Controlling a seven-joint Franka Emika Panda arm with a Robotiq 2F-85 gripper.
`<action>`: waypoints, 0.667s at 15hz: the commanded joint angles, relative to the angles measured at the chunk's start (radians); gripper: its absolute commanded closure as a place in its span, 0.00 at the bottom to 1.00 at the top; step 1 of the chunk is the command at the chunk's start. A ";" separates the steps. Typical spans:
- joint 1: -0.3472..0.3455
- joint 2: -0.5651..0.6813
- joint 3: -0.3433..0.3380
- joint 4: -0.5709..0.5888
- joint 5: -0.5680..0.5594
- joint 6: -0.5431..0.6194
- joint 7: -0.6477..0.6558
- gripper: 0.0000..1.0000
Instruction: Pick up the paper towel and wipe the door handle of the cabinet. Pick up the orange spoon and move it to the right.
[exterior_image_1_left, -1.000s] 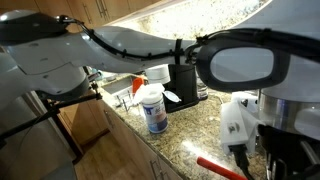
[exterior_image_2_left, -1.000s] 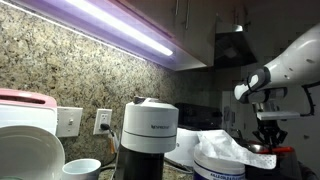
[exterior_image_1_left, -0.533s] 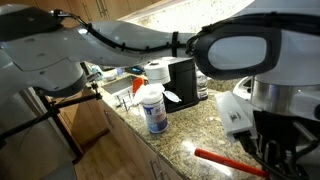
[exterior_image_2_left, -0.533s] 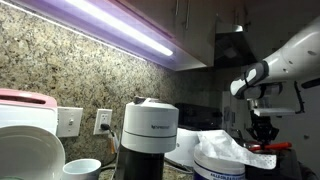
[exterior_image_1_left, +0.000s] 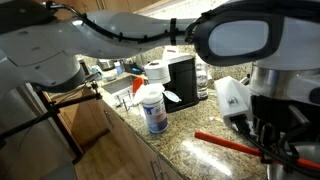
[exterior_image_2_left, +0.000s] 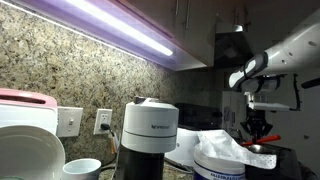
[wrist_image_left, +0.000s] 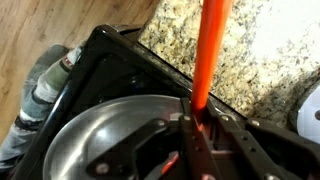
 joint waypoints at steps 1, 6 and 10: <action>-0.002 0.039 -0.006 -0.003 0.007 0.017 0.095 0.96; -0.003 -0.024 -0.036 -0.036 0.077 -0.035 0.167 0.96; -0.008 -0.107 -0.045 -0.099 0.127 -0.031 0.249 0.96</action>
